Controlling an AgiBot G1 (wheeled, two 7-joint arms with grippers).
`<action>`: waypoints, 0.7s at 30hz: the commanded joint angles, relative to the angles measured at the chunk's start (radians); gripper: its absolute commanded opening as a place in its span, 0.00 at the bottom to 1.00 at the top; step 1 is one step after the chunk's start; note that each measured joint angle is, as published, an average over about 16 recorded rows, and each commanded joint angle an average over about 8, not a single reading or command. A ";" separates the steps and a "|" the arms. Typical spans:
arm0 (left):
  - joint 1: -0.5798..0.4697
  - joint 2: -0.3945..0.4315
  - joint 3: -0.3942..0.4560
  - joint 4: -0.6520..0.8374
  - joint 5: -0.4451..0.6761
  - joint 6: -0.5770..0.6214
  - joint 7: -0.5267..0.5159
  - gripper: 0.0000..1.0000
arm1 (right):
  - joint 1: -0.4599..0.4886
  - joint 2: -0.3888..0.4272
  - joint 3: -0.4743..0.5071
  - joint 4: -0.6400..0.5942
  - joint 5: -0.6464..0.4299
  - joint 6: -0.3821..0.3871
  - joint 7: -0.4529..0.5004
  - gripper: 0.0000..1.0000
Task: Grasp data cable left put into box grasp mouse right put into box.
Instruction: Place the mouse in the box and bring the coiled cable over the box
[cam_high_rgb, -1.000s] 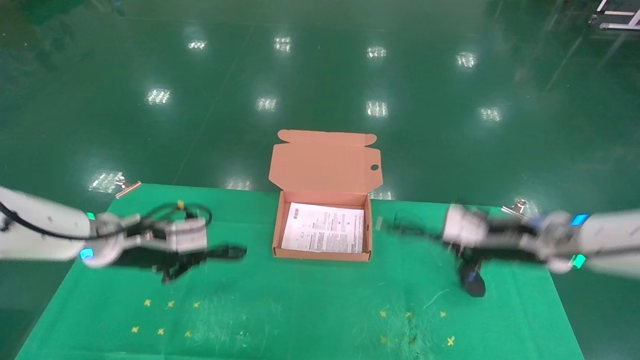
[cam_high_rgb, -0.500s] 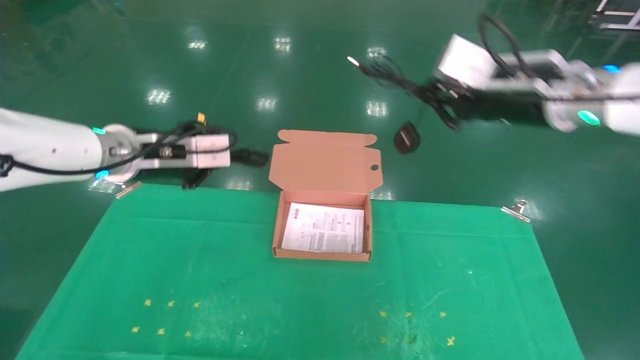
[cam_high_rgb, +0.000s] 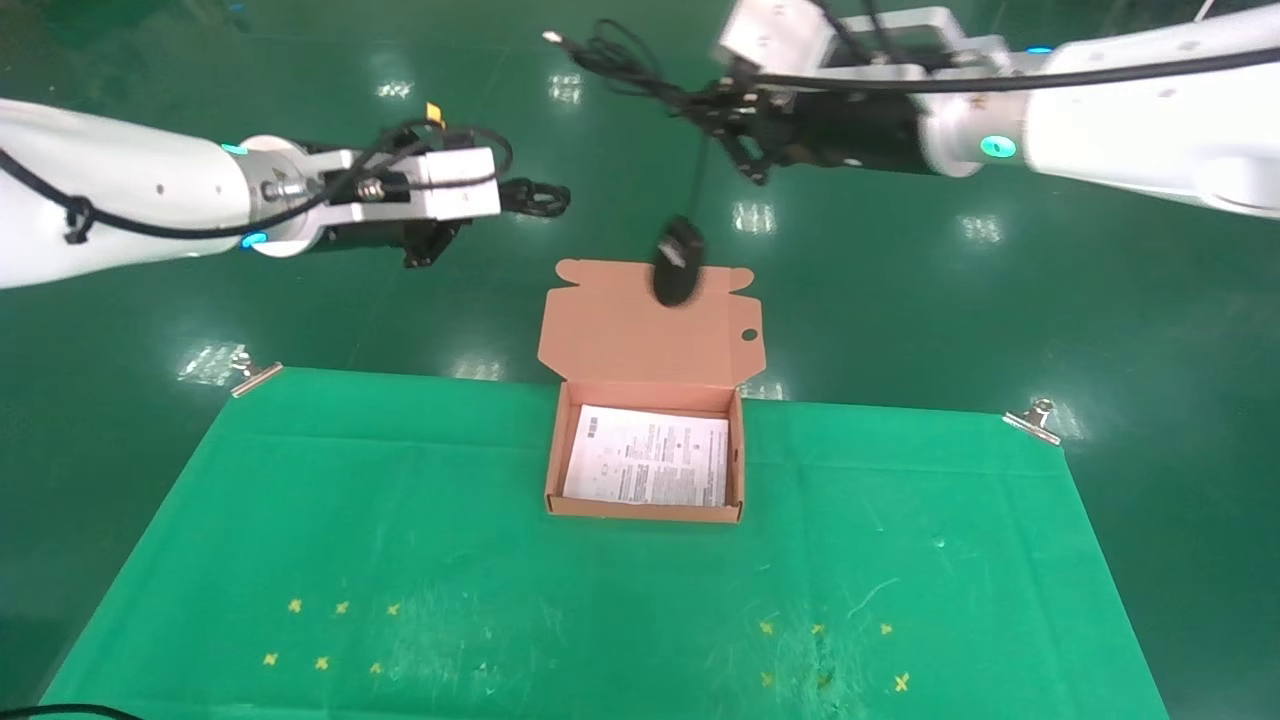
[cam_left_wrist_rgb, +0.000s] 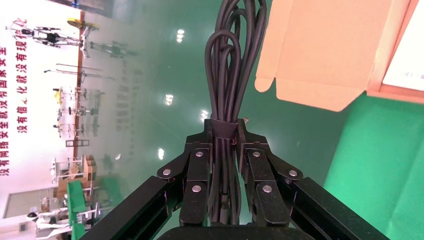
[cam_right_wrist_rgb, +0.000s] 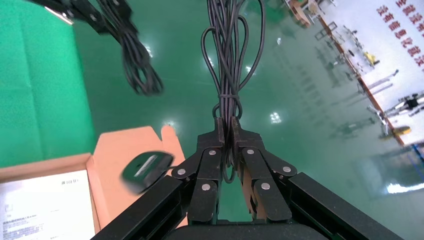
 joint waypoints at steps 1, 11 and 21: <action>-0.009 0.014 -0.005 0.023 -0.003 -0.015 -0.001 0.00 | 0.010 -0.025 -0.002 -0.023 0.007 0.005 -0.014 0.00; 0.004 0.002 0.002 0.037 0.008 -0.004 -0.004 0.00 | -0.016 -0.048 -0.014 -0.041 0.010 0.004 -0.043 0.00; 0.037 -0.046 0.024 0.003 0.110 0.054 -0.097 0.00 | -0.081 -0.077 -0.043 -0.061 -0.008 0.003 -0.056 0.00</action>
